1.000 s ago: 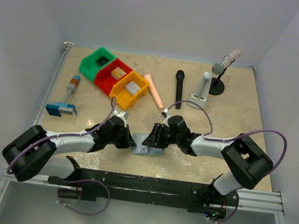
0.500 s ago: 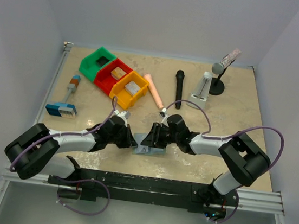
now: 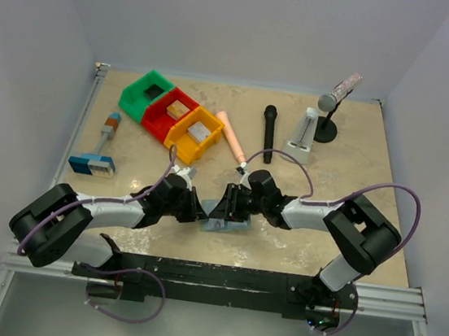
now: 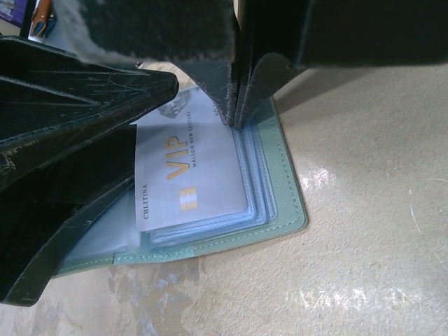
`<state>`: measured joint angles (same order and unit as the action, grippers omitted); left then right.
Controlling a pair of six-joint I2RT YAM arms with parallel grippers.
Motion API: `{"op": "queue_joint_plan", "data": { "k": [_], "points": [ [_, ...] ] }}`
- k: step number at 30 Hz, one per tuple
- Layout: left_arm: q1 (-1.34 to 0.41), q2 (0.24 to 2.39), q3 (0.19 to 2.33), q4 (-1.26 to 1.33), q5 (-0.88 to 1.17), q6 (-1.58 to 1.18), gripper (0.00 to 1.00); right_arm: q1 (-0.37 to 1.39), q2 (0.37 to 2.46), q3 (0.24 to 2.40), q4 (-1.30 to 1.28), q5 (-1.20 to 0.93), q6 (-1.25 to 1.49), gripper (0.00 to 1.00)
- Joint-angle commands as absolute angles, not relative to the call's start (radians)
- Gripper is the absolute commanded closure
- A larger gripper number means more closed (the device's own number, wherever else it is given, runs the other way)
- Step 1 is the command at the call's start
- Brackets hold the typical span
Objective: Take the credit cards out of the card holder
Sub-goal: Remove the credit card from the card holder.
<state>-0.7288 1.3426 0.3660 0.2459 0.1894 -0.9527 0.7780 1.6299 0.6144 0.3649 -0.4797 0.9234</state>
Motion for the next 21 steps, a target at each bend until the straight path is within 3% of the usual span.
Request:
{"op": "queue_joint_plan", "data": {
  "k": [1,12,21],
  "points": [
    [-0.738,1.350,0.345,0.222,0.183,-0.960,1.00,0.792,1.602,0.649,0.358,-0.506,0.910,0.59],
    [-0.738,1.319,0.328,0.196,0.149,-0.973,0.96,0.790,1.557,0.640,0.293,-0.474,0.885,0.62],
    [-0.738,1.330,0.331,0.167,0.123,-0.973,1.00,0.788,1.536,0.635,0.273,-0.463,0.877,0.63]
  ]
}}
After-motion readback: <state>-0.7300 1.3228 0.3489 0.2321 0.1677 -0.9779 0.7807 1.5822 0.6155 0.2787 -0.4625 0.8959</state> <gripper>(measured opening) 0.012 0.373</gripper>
